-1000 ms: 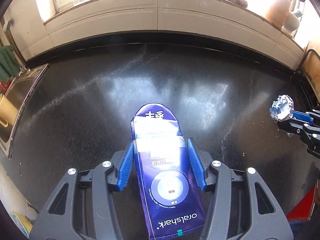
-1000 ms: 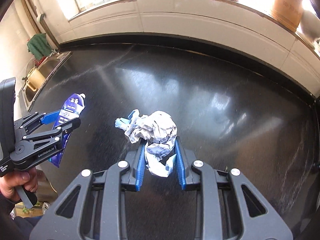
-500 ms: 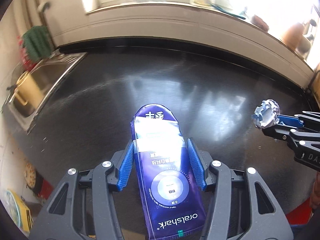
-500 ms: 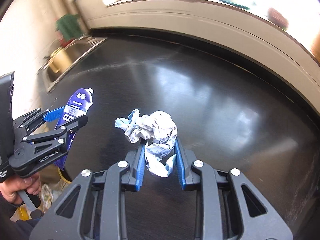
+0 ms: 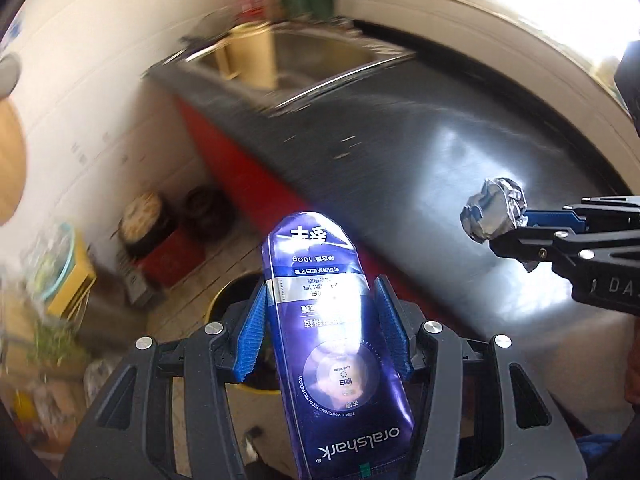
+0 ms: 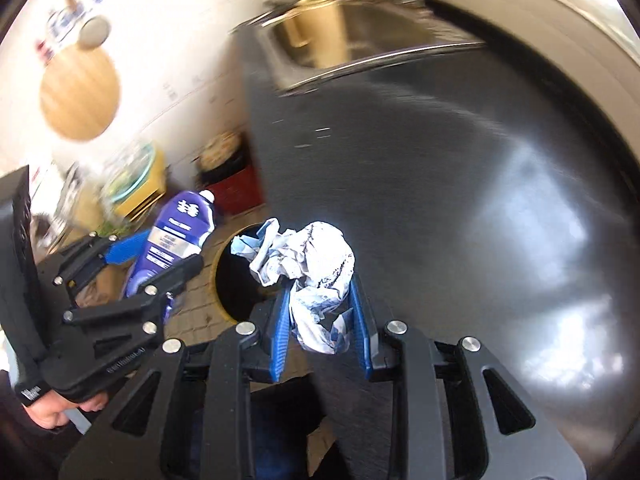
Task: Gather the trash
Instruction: 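Carry box and foil over the bin and open both tools to drop them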
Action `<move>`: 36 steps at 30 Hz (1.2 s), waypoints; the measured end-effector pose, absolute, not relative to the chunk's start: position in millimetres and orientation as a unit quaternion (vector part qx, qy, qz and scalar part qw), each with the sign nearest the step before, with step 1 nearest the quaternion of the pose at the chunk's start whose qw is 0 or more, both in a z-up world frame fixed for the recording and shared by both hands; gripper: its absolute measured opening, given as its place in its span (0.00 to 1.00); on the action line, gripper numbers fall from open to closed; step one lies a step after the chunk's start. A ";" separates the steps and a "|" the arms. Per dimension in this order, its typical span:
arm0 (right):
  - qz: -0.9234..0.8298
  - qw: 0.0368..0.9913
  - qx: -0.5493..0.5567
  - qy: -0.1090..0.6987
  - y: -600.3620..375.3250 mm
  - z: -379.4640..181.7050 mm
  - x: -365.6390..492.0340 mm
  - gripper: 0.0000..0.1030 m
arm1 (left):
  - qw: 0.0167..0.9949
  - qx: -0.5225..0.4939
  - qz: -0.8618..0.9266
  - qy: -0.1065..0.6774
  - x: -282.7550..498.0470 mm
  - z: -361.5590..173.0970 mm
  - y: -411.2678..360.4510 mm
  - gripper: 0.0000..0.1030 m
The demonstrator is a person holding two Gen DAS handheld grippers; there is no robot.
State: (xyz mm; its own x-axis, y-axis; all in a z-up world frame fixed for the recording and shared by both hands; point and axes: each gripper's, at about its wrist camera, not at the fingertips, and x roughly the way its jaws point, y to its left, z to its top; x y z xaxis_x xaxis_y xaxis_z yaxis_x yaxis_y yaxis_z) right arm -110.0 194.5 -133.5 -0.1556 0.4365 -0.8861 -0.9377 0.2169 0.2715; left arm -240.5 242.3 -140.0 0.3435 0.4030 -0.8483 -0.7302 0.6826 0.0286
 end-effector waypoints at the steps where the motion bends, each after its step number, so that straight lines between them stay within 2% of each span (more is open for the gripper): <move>1: 0.582 0.585 -0.259 0.502 208.2 -138.6 -121.3 0.27 | 0.789 -0.196 0.369 0.451 -255.7 -147.4 250.3 0.49; 2: 0.589 0.573 -0.267 0.503 219.8 -143.3 -131.0 0.27 | 0.782 -0.205 0.377 0.451 -265.6 -152.0 255.7 0.47; 3: 0.596 0.560 -0.277 0.505 233.6 -149.5 -143.6 0.27 | 0.776 -0.215 0.383 0.452 -275.3 -158.3 261.0 0.30; 4: 0.600 0.551 -0.283 0.506 241.7 -153.4 -151.8 0.27 | 0.767 -0.227 0.390 0.457 -285.2 -167.1 267.6 0.28; 7: 0.610 0.530 -0.313 0.500 272.2 -171.4 -181.1 0.27 | 0.762 -0.246 0.399 0.446 -301.7 -184.9 280.2 0.27; 12: 0.600 0.503 -0.356 0.510 306.4 -208.0 -204.8 0.27 | 0.734 -0.283 0.402 0.469 -315.5 -247.5 312.5 0.22; 22: 0.594 0.489 -0.389 0.507 332.2 -233.7 -215.0 0.28 | 0.727 -0.308 0.405 0.461 -332.7 -255.4 327.1 0.23; 23: 0.592 0.488 -0.391 0.509 335.0 -236.3 -215.0 0.28 | 0.726 -0.308 0.406 0.462 -332.1 -257.4 327.1 0.24; 24: 0.591 0.487 -0.392 0.510 337.9 -238.1 -215.1 0.28 | 0.726 -0.310 0.405 0.462 -332.6 -258.5 327.7 0.34; 25: 0.589 0.483 -0.393 0.515 340.7 -241.2 -215.4 0.31 | 0.726 -0.314 0.405 0.458 -333.3 -258.8 327.7 0.56; 27: 0.583 0.485 -0.395 0.519 345.7 -245.7 -215.1 0.45 | 0.727 -0.316 0.410 0.451 -334.9 -257.6 327.7 0.76; 28: 0.585 0.484 -0.391 0.520 347.7 -247.3 -216.6 0.59 | 0.728 -0.313 0.414 0.448 -335.4 -256.7 327.2 0.76; 29: 0.585 0.482 -0.389 0.523 349.7 -248.1 -217.4 0.68 | 0.726 -0.313 0.413 0.451 -335.3 -257.7 327.6 0.76; 32: 0.587 0.478 -0.389 0.525 353.5 -248.7 -220.3 0.71 | 0.723 -0.318 0.412 0.454 -336.9 -258.2 328.0 0.76; 36: 0.592 0.475 -0.383 0.526 352.0 -243.0 -221.8 0.72 | 0.723 -0.311 0.418 0.455 -339.6 -253.2 326.2 0.84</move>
State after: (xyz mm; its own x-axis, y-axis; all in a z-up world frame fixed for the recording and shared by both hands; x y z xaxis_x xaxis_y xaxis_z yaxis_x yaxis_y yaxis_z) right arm -221.8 352.0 -243.0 -0.2551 0.1603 -0.9535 -0.9658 0.0058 0.2593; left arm -339.6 326.2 -253.2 0.2375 0.3214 -0.9167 -0.8863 0.4580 -0.0690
